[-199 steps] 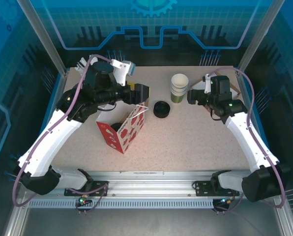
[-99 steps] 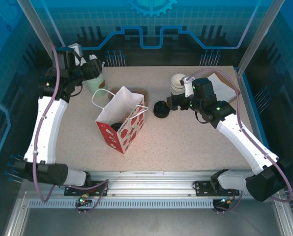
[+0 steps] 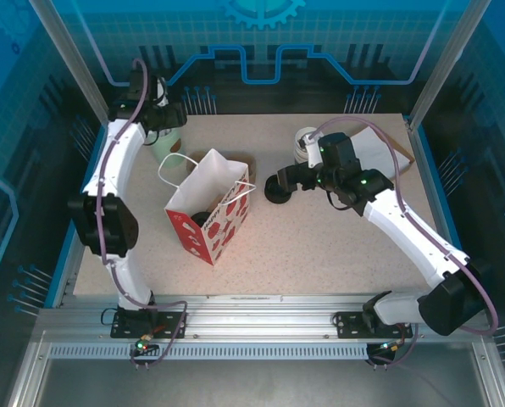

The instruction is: Pack the takeout coffee

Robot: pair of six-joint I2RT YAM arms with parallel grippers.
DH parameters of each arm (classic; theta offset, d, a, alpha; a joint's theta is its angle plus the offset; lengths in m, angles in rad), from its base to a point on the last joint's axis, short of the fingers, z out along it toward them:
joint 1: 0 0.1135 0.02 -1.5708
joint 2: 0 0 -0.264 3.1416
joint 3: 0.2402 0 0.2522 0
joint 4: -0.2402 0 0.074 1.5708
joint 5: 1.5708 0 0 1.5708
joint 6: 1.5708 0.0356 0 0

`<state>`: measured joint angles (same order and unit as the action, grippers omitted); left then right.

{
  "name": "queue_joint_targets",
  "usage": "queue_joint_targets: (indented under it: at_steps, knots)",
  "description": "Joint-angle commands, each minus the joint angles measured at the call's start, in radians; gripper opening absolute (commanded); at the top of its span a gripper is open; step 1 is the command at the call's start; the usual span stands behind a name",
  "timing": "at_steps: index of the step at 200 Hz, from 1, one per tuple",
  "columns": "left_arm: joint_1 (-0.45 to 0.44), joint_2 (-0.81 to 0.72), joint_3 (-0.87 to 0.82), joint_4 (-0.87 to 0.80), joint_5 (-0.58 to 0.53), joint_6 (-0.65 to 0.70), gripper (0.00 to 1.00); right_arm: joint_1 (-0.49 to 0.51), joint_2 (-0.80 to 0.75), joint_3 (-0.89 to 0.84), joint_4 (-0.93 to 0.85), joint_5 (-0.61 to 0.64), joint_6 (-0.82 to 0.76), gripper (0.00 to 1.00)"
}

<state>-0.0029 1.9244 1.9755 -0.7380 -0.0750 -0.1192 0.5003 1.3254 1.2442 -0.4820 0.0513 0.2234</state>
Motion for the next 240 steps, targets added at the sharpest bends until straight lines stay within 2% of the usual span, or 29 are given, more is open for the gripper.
queue_joint_targets:
  at_steps: [1, 50, 174, 223, 240]
  knots:
    - [0.000, 0.066, 0.083, 0.034, -0.020, 0.065, 0.66, 0.034, 0.002, 0.048, -0.009, -0.030, -0.002, 0.96]
    - [-0.002, 0.208, 0.202, 0.022, -0.046, 0.122, 0.63, 0.070, 0.024, 0.060, -0.038, -0.005, -0.010, 0.96]
    - [-0.014, 0.341, 0.343, 0.006, -0.041, 0.171, 0.42, 0.111, 0.105, 0.096, -0.049, 0.002, -0.018, 0.97]
    - [-0.019, 0.347, 0.364, -0.020, -0.046, 0.183, 0.25, 0.116, 0.113, 0.087, -0.049, 0.015, -0.016, 0.97]
    - [-0.022, 0.336, 0.365, -0.021, -0.061, 0.189, 0.22, 0.118, 0.117, 0.089, -0.047, 0.013, -0.014, 0.97]
